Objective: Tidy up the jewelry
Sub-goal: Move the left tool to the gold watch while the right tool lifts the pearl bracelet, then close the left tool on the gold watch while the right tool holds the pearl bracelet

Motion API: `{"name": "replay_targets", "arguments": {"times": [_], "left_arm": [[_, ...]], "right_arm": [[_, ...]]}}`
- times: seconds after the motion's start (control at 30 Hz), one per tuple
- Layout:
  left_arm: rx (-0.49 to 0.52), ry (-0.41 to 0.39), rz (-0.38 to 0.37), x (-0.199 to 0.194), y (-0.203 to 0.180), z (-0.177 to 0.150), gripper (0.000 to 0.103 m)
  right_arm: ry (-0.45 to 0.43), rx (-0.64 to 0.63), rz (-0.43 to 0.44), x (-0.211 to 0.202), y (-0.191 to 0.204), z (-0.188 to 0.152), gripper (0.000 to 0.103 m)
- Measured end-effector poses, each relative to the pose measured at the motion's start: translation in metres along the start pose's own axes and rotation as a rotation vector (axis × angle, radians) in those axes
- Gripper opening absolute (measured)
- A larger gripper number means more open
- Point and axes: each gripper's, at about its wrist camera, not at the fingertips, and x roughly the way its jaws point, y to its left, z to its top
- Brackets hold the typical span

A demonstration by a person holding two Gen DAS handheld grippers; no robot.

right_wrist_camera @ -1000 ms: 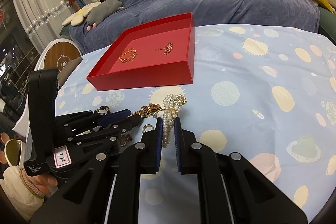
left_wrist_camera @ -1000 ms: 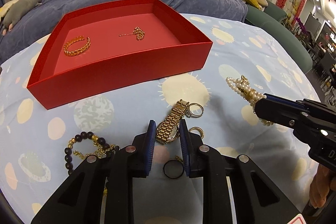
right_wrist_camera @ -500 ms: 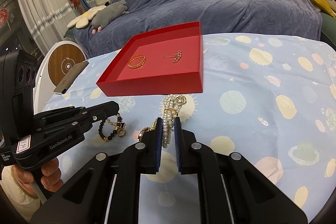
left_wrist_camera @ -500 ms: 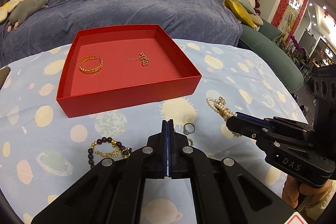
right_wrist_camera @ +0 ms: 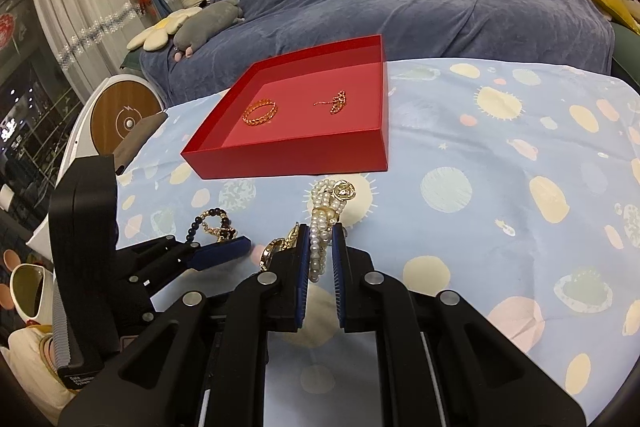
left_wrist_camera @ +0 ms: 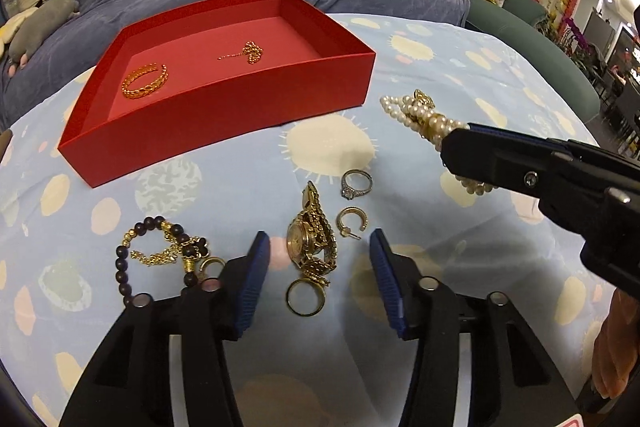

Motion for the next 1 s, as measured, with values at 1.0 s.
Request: {"name": "replay_targets", "arguments": {"times": [1.0], "left_arm": [[-0.179,-0.207,-0.057,-0.093,0.055,0.023,0.0]], "right_arm": [[-0.043,-0.02,0.021,-0.016,0.022,0.014,0.01]]}}
